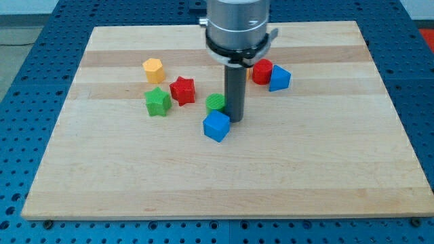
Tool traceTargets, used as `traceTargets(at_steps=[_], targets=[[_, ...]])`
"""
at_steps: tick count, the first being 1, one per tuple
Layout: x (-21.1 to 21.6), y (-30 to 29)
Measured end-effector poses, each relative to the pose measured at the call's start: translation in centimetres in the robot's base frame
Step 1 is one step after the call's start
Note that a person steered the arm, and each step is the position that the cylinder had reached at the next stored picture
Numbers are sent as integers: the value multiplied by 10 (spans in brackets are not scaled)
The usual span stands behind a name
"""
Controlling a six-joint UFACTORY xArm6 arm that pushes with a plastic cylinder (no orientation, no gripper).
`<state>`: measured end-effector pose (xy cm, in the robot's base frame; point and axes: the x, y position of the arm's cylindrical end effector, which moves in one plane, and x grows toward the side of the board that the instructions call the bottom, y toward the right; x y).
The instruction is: Move red circle towards blue cube
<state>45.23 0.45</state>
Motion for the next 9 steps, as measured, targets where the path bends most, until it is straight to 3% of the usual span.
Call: traceTargets(at_steps=[3,4,6,7,8,9], targets=[[-28,-54],[-25,-21],[-37,139],[-96,162],[-129,128],[-111,57]])
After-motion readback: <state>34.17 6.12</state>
